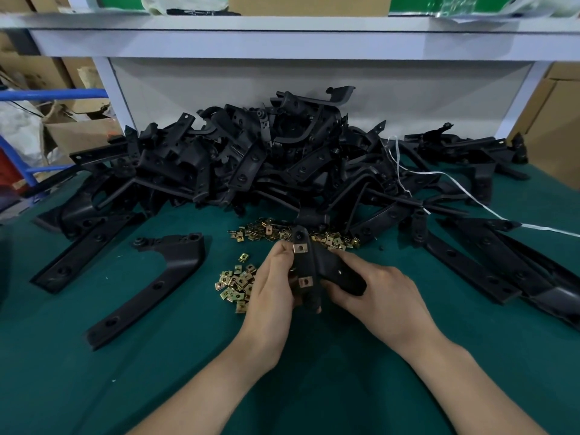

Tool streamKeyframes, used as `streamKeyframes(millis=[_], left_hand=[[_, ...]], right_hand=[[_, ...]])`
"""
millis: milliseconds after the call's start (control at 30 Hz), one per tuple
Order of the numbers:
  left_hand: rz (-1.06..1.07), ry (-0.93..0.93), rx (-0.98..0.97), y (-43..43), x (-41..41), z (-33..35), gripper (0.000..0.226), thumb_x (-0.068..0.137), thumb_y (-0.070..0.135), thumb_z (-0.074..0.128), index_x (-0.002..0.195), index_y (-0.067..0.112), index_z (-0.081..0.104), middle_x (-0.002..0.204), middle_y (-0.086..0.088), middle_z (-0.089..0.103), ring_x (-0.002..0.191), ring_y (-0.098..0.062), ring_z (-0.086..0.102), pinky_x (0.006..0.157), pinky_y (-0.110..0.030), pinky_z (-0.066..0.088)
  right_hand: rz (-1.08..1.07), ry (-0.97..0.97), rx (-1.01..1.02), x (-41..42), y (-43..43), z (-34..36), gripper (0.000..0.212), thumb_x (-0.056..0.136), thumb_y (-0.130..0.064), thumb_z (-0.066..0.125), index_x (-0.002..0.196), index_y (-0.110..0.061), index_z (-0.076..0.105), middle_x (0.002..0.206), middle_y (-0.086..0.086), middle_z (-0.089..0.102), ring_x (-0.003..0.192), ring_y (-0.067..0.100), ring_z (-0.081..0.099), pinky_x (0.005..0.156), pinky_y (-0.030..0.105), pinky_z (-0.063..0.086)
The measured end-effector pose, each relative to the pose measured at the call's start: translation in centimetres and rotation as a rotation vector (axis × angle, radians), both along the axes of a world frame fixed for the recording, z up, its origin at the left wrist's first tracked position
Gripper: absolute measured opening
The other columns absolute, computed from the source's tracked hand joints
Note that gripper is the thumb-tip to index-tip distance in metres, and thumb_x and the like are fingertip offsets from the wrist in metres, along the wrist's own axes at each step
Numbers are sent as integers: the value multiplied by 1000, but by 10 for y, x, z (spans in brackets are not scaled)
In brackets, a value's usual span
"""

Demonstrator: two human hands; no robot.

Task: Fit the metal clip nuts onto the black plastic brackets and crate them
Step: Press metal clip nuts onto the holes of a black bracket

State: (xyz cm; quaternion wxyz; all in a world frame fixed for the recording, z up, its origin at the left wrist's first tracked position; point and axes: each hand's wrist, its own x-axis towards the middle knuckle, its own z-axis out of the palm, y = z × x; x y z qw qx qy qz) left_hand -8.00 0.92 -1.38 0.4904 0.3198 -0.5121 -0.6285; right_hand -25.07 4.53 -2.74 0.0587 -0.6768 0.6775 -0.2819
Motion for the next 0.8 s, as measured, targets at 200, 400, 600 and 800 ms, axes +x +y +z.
streamKeyframes(millis=[200, 400, 600, 800], left_hand=[[-1, -29, -38, 2, 2, 3, 29, 96, 34, 38, 85, 24, 62, 84, 1, 66, 74, -11, 59, 66, -35, 48], [32, -10, -26, 4, 2, 5, 23, 99, 32, 42, 88, 21, 59, 85, 2, 67, 76, -10, 61, 62, -23, 50], [190, 35, -143, 3, 2, 11, 16, 104, 8, 48, 96, 16, 60, 79, 11, 65, 71, -3, 62, 58, -18, 52], [209, -3, -267, 3, 3, 11, 13, 103, 8, 52, 97, 15, 61, 79, 13, 65, 72, -1, 60, 62, -14, 51]], right_hand=[[-11, -25, -18, 0, -1, -2, 60, 77, -76, 42, 133, -56, 40, 81, -18, 66, 76, 6, 60, 66, 34, 53], [-5, -37, -22, 0, 1, -1, 58, 77, -76, 42, 132, -58, 37, 80, -18, 66, 75, 7, 60, 67, 36, 54], [-1, -80, -13, -1, 0, 0, 54, 76, -76, 44, 128, -59, 40, 79, -16, 66, 75, 7, 61, 69, 38, 54], [24, -143, -9, -1, 1, -1, 53, 76, -74, 48, 126, -58, 44, 80, -14, 68, 76, 7, 63, 70, 40, 55]])
